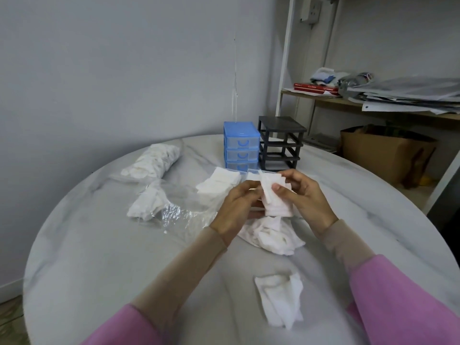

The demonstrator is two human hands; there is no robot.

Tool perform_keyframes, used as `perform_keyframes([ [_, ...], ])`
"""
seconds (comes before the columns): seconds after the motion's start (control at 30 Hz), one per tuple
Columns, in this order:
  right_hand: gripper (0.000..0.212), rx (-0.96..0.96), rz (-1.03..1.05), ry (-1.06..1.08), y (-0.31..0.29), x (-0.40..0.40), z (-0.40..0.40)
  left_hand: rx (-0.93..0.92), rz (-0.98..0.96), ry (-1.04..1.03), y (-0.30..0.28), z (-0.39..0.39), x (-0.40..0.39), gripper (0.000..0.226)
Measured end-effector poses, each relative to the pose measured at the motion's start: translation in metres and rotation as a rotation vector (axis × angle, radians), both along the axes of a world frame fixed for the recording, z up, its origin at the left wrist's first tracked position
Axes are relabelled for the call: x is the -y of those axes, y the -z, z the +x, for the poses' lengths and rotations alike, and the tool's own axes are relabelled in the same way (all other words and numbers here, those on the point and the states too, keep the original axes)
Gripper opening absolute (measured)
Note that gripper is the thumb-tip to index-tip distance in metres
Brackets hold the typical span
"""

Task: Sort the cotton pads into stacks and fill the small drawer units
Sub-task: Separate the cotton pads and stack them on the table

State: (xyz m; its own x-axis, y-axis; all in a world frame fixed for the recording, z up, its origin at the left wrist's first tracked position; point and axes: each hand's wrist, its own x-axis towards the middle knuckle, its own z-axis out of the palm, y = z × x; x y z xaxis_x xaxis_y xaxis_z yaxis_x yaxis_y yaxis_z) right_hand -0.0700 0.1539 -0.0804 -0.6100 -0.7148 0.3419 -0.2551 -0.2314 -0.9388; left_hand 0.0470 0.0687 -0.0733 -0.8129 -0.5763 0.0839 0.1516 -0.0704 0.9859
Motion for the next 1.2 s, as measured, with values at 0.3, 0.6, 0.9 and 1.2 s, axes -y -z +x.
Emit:
perform_keyframes([
  [0.3,0.010,-0.118,-0.071,0.014,-0.002,-0.002,0.016,-0.086,-0.035,0.007,0.005,0.001,0.002,0.017],
  [0.6,0.013,-0.091,-0.161,0.019,-0.006,-0.005,0.018,-0.074,-0.061,-0.024,0.006,0.003,0.001,0.011],
  [0.9,0.024,0.002,-0.265,0.127,-0.011,-0.008,0.006,-0.051,0.076,-0.143,0.004,0.002,0.001,0.008],
  [1.2,0.018,-0.167,-0.125,-0.004,-0.005,-0.005,0.017,-0.110,0.073,-0.135,0.006,0.005,0.002,0.024],
])
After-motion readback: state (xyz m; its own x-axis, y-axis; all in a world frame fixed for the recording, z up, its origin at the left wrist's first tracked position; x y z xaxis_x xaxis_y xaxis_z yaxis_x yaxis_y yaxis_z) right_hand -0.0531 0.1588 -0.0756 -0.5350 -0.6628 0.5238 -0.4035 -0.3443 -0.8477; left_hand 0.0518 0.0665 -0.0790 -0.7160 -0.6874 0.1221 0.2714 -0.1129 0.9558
